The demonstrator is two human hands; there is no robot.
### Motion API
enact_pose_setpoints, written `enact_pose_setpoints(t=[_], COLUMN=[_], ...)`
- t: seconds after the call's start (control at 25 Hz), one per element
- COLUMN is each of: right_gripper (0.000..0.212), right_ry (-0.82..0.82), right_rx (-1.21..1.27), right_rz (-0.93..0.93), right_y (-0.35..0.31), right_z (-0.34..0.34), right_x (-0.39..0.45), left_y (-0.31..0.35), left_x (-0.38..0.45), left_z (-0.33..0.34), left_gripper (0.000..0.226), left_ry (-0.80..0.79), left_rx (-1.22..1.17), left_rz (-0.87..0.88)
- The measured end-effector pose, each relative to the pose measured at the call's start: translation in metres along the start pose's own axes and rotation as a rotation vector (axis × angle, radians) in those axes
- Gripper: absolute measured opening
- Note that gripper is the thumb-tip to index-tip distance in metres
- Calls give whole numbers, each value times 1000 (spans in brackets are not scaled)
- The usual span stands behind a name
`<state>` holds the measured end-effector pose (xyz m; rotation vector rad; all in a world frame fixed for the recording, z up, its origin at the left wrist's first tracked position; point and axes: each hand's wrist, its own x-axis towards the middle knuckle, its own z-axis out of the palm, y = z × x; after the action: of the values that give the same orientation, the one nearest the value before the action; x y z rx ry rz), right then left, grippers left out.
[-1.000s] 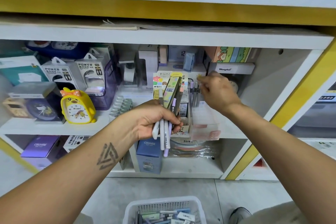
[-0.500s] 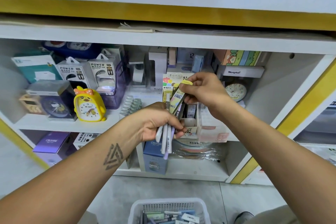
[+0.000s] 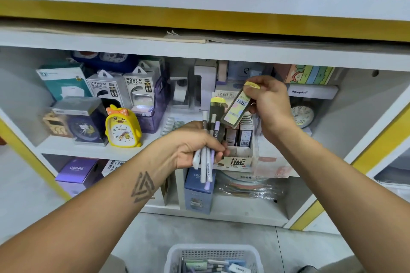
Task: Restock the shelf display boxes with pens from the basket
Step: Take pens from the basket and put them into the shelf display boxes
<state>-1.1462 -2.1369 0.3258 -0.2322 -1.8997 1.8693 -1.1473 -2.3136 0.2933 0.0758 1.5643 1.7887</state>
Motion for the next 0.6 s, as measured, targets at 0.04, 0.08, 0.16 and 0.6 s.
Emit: enact_pose_setpoints(t=[0.04, 0.08, 0.16, 0.6], right_gripper=[16, 16, 18, 17], right_ry=[5, -5, -90, -516], right_rx=[-36, -85, -209, -849], right_rz=[-25, -62, -159, -473], right_y=[0, 0, 5, 40], right_z=[-4, -8, -11, -6], right_x=[2, 2, 0, -22], left_y=[2, 6, 12, 6], left_x=[-1, -3, -9, -25], left_z=[-5, -11, -24, -45], left_gripper=[30, 32, 31, 32], left_ry=[21, 44, 84, 84], left_rx=[-10, -21, -27, 1], left_rz=[7, 18, 41, 20])
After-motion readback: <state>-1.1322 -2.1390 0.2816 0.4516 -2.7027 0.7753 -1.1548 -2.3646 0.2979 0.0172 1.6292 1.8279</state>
